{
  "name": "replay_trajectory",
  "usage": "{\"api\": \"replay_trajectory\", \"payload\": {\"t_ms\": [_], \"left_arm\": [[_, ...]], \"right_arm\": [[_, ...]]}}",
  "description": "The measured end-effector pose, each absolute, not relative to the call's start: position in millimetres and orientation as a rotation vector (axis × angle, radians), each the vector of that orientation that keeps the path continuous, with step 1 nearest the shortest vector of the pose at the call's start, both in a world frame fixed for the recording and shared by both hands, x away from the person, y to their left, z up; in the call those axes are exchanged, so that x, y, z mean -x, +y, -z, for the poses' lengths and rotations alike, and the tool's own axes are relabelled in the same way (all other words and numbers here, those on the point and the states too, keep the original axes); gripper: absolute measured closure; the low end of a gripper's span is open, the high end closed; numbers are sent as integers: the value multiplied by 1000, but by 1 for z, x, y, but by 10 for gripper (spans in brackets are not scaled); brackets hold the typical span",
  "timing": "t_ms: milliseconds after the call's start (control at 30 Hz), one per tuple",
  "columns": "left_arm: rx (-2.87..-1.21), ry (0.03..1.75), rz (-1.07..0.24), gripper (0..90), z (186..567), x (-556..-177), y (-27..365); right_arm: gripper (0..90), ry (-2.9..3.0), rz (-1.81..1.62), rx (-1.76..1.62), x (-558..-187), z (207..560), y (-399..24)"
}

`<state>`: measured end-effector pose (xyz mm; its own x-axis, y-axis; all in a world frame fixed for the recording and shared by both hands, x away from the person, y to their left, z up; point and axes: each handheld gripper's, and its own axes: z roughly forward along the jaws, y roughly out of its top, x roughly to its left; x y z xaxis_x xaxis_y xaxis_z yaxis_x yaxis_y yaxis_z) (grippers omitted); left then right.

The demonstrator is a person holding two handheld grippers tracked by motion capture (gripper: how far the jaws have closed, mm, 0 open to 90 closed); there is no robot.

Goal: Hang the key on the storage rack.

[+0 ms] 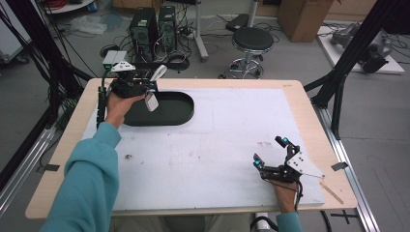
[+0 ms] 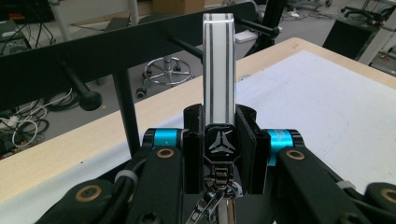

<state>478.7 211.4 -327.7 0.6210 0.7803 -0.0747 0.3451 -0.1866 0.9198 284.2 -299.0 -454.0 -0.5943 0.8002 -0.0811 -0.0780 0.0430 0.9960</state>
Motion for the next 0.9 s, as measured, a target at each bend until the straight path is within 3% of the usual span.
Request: {"api": "replay_trajectory", "payload": {"t_ms": [900], "left_arm": [[-1752,956,-567,741,340,-490,213]], "right_arm": [[7,1642,-1633,-746,-285,456,-300]]}}
